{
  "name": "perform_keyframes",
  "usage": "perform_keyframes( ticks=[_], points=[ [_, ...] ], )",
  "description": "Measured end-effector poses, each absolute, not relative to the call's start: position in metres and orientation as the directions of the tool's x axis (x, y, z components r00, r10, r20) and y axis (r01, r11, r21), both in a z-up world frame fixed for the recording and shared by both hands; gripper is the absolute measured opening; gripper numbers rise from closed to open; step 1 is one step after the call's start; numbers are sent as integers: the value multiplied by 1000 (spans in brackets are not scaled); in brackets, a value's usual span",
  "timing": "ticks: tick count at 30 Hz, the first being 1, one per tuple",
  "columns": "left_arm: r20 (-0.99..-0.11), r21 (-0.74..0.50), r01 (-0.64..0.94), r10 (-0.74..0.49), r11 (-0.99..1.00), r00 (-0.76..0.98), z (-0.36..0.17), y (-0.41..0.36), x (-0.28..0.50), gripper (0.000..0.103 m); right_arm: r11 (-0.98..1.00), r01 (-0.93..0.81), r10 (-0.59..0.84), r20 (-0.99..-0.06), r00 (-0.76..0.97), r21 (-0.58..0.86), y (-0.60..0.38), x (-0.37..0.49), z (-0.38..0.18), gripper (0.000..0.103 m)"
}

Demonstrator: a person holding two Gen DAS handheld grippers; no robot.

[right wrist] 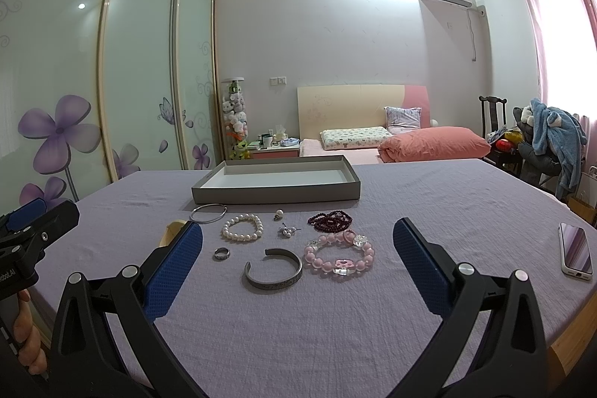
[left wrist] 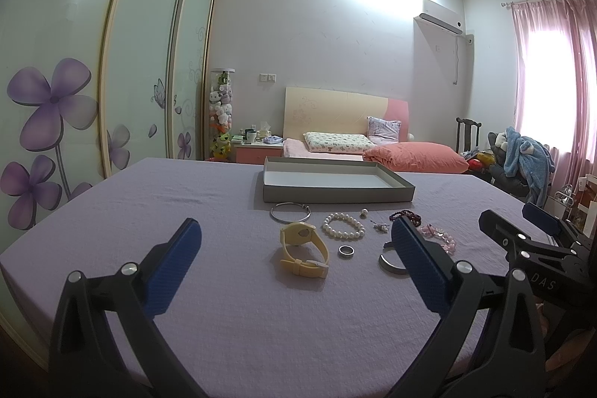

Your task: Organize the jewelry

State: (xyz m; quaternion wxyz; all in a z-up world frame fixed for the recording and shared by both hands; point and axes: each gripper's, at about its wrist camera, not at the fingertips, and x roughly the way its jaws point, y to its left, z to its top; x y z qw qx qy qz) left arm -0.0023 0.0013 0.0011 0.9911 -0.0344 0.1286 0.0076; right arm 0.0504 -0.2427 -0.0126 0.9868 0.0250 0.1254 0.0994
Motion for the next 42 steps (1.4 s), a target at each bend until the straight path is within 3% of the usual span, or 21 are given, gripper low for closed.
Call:
perform_keyframes(
  ticks=[30,42],
  points=[
    [-260,-67,-22,4,998,966,2,0,-2,99,979,-188,201,-245,948,75,-243,51,-13,101],
    [-350,-57,-26,4,998,937,-13,-7,44,99,987,-144,160,-345,925,72,-260,93,-17,101]
  ],
)
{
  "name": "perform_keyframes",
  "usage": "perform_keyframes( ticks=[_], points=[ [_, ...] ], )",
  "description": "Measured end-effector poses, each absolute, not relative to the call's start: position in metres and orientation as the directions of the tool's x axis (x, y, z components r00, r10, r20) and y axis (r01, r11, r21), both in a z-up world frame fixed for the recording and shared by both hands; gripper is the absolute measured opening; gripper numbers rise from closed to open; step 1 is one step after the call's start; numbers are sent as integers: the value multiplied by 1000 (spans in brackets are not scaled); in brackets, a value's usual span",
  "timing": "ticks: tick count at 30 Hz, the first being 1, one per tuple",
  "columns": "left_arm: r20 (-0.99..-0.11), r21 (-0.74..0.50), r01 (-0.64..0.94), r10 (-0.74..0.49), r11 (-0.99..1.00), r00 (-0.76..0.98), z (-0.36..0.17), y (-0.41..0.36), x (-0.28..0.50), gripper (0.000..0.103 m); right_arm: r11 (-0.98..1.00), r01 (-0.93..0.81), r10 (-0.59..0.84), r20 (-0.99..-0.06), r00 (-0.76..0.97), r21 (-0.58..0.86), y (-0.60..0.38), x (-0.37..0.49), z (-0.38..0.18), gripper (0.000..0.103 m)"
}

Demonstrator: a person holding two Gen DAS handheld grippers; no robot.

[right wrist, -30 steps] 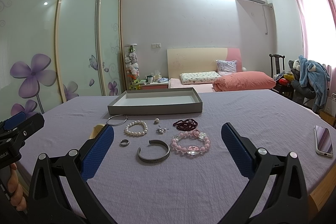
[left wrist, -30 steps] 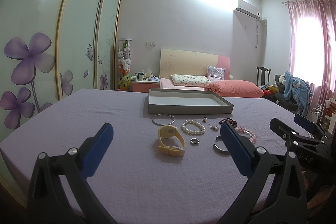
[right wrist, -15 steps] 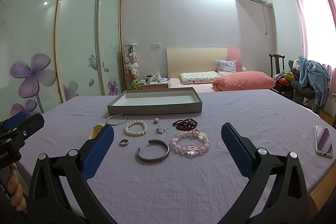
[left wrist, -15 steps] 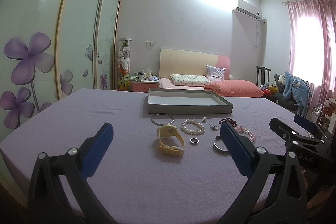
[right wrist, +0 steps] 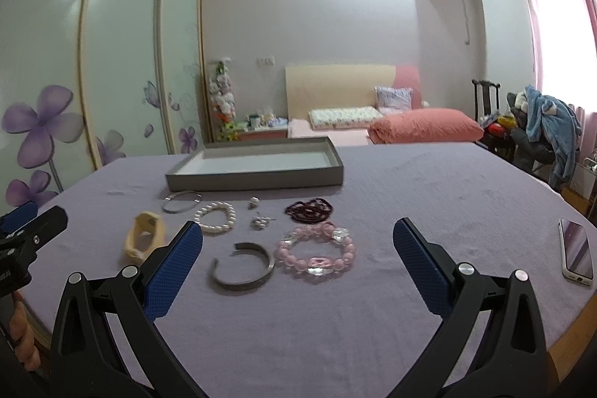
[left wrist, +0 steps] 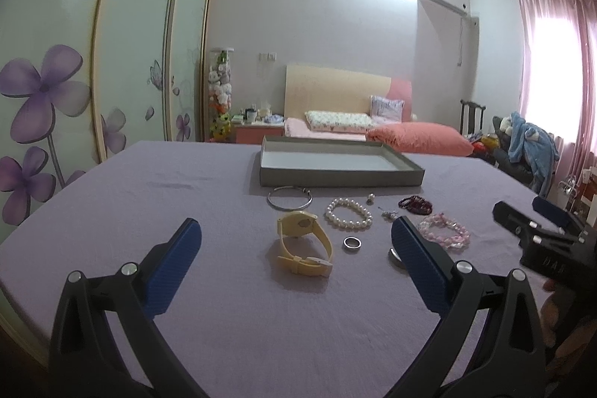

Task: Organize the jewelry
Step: 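Grasp the pink beaded bracelet with the right gripper while the left grasps the yellow watch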

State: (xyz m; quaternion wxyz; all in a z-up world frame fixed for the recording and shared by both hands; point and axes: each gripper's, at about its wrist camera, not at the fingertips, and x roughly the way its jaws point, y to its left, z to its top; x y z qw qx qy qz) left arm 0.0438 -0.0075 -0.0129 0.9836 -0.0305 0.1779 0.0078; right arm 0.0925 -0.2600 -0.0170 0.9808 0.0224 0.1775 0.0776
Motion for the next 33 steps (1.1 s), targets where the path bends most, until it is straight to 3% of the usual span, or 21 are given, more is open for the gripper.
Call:
perform_keyframes(
  ticks=[2,6,10,17,23,27,29,33],
  points=[
    [-378,-50,-29,8,998,926,-16,-9,56,99,988,-135,153,-383,911,73,-265,107,-18,101],
    [-442,-46,-29,6,999,897,-24,-11,82,99,988,-139,156,-489,858,72,-272,140,-27,83],
    [-519,-54,-23,-8,998,854,-34,-10,108,99,989,-138,141,-616,775,52,-273,175,-39,74],
    [-609,-39,5,-28,999,792,-46,-15,139,99,988,-141,140,-757,639,64,-280,212,-59,59],
    [-649,-31,16,-32,999,760,-53,-15,155,99,988,-154,120,-779,616,30,-277,224,-65,46],
    [-680,-40,17,-39,999,732,-58,-13,165,99,984,-173,133,-773,621,30,-275,224,-64,27],
    [-697,-59,19,-55,998,715,-60,-11,169,99,985,-172,132,-772,621,29,-277,224,-63,21],
    [-714,-84,16,-72,996,697,-62,-7,174,99,987,-148,137,-771,622,56,-285,225,-62,20]
  ],
)
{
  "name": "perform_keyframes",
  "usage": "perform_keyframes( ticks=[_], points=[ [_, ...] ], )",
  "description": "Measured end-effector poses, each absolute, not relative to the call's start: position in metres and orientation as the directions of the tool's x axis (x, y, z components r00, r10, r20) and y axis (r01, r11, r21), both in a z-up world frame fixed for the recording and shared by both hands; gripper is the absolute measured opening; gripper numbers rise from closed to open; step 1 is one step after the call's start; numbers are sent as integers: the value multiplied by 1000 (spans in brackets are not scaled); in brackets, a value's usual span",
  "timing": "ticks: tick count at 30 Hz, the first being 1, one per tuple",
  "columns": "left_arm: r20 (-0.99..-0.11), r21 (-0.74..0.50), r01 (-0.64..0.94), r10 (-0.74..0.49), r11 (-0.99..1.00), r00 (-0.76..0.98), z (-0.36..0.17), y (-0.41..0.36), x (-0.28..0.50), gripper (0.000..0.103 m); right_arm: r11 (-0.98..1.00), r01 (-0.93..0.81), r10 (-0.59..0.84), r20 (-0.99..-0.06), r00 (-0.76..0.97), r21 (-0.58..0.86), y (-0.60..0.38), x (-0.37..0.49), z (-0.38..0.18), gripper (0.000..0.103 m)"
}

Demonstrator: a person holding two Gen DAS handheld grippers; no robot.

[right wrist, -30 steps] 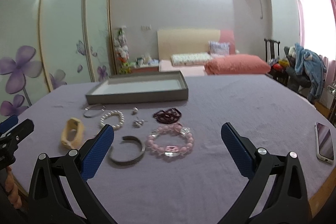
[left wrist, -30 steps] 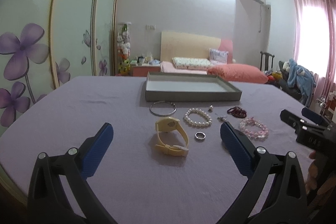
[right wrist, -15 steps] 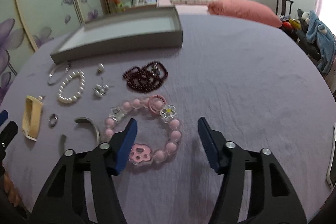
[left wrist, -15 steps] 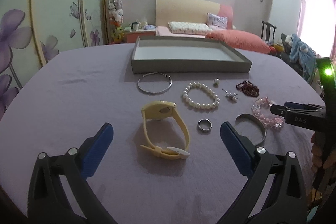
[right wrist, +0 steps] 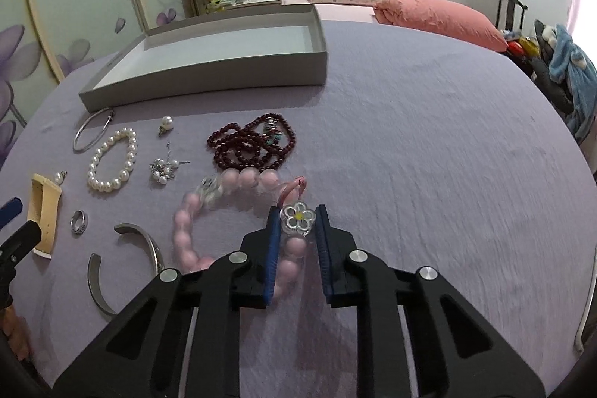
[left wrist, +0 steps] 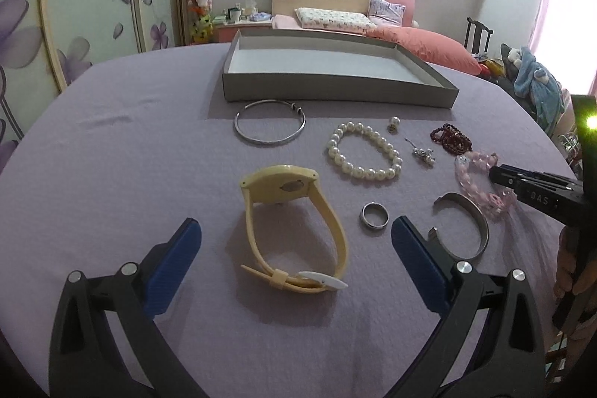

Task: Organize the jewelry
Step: 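Grasp the pink beaded bracelet with the right gripper while the left grasps the yellow watch, then carry the pink bracelet and yellow watch into the grey tray and release both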

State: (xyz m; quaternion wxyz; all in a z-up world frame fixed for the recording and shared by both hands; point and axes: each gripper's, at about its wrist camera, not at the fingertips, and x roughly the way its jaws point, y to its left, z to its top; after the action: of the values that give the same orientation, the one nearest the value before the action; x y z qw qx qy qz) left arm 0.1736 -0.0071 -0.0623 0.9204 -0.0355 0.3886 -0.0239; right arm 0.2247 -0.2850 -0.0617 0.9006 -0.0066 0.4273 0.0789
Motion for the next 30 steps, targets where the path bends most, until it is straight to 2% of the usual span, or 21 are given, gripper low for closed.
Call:
perform_keyframes(
  ticks=[6,10,15,17,19,21,22,30],
  points=[
    [-752,-104,-3,-76,995,655,-69,-7,187,99,988,-135,139,-764,630,68,-287,226,-59,20],
    [-744,-113,-35,-62,993,665,-68,-2,192,97,987,-141,146,-762,631,72,-287,229,-59,20],
    [-763,-138,-44,-78,990,641,-72,2,200,74,987,-141,149,-760,633,76,-288,229,-59,20],
    [-772,-134,-40,-79,990,631,-75,1,201,73,987,-142,148,-759,634,73,-287,229,-59,20],
    [-769,-147,-33,-93,989,632,-75,1,200,66,987,-143,149,-757,637,74,-287,228,-59,20],
    [-762,-162,-22,-111,987,638,-74,3,199,44,986,-146,156,-748,645,80,-288,226,-57,20],
    [-760,-180,-14,-131,983,637,-74,4,198,41,985,-150,163,-743,650,85,-288,225,-56,20],
    [-675,-215,6,-152,977,722,-43,17,176,40,969,-213,241,-663,709,124,-282,212,-29,20]
  ],
)
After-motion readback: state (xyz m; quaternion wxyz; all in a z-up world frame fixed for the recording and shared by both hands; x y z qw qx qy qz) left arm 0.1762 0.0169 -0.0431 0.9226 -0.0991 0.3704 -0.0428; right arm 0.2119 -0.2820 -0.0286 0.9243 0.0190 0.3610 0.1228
